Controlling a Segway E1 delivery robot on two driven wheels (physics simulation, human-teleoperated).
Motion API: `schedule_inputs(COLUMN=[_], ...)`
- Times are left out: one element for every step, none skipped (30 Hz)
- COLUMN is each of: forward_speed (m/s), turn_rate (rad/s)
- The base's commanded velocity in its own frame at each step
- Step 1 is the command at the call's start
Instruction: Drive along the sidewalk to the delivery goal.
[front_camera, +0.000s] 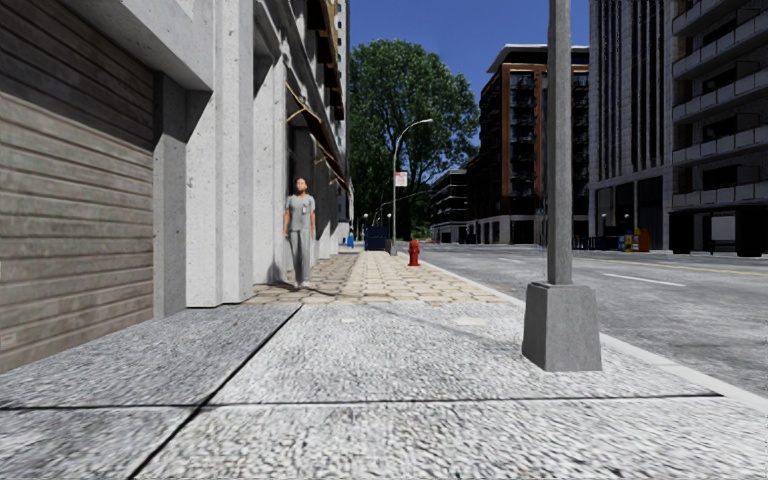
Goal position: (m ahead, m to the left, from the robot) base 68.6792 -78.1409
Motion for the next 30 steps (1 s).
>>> schedule_inputs(forward_speed=[2.0, 2.0, 2.0, 2.0, 2.0, 2.0, 2.0, 2.0, 2.0, 2.0, 2.0, 2.0, 2.0, 2.0, 2.0, 2.0, 2.0, 2.0, 2.0, 2.0, 2.0, 2.0, 2.0, 2.0, 2.0, 2.0, 2.0, 2.0, 2.0, 2.0], turn_rate=[0.0, 0.0, 0.0, 0.0, 0.0, 0.0, 0.0, 0.0, 0.0, 0.0, 0.0, 0.0, 0.0, 0.0, 0.0, 0.0, 0.0, 0.0, 0.0, 0.0, 0.0, 0.0, 0.0, 0.0, 0.0, 0.0, 0.0, 0.0, 0.0, 0.0])
